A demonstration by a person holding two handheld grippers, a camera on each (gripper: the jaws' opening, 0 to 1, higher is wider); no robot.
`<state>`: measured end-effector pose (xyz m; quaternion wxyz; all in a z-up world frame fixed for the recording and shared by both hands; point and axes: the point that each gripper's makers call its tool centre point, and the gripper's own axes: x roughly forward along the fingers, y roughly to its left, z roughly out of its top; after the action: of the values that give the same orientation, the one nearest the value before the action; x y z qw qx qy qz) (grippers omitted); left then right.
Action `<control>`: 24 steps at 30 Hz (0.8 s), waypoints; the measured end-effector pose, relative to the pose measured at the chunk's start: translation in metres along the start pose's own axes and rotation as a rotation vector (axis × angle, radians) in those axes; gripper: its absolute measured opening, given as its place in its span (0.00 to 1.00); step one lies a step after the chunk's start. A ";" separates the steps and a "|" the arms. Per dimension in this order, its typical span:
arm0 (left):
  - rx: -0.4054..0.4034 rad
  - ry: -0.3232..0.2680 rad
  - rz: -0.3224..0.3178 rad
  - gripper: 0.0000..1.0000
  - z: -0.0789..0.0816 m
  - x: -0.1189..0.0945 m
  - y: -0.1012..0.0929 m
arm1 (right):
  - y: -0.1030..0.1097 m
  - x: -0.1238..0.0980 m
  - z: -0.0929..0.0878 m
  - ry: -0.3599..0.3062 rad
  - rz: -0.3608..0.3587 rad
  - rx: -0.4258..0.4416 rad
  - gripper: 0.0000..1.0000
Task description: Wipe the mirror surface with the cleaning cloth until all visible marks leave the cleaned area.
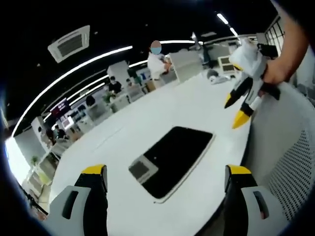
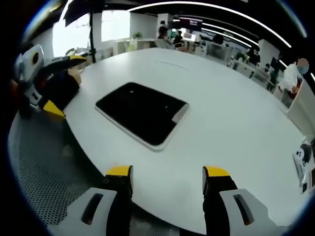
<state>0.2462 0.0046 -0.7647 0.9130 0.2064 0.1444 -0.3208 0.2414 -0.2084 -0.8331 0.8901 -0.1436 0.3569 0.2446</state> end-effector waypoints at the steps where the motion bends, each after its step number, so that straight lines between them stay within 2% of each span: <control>1: -0.006 0.015 -0.003 0.99 -0.003 0.000 0.000 | 0.007 -0.001 0.013 -0.076 0.038 0.010 0.57; 2: -0.003 0.030 -0.006 0.99 -0.005 0.002 -0.001 | 0.011 -0.005 0.025 -0.140 0.049 -0.040 0.59; 3: 0.002 0.041 -0.007 0.99 -0.007 0.002 -0.002 | 0.011 -0.006 0.027 -0.149 0.040 -0.081 0.63; 6: 0.000 0.048 -0.012 0.99 -0.008 0.001 -0.003 | 0.012 -0.006 0.027 -0.153 0.051 -0.044 0.73; 9: 0.001 0.059 -0.017 0.99 -0.012 0.003 -0.004 | 0.019 -0.008 0.035 -0.201 0.077 -0.055 0.89; 12: -0.001 0.078 -0.030 0.99 -0.016 0.004 -0.005 | 0.026 -0.008 0.042 -0.239 0.112 -0.078 1.00; 15: 0.004 0.083 -0.037 0.99 -0.017 0.004 -0.007 | 0.025 -0.006 0.037 -0.205 0.106 -0.052 1.00; 17: 0.007 0.087 -0.037 0.99 -0.018 0.004 -0.007 | 0.025 -0.007 0.039 -0.222 0.108 -0.040 1.00; 21: 0.008 0.084 -0.035 0.99 -0.017 0.003 -0.007 | 0.023 -0.011 0.049 -0.278 0.091 -0.072 1.00; 24: 0.006 0.091 -0.041 0.99 -0.018 0.003 -0.008 | 0.023 -0.010 0.046 -0.262 0.094 -0.062 1.00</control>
<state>0.2406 0.0056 -0.7842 0.8980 0.2207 0.1892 -0.3303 0.2489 -0.1727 -0.7959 0.9118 -0.1210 0.2363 0.3133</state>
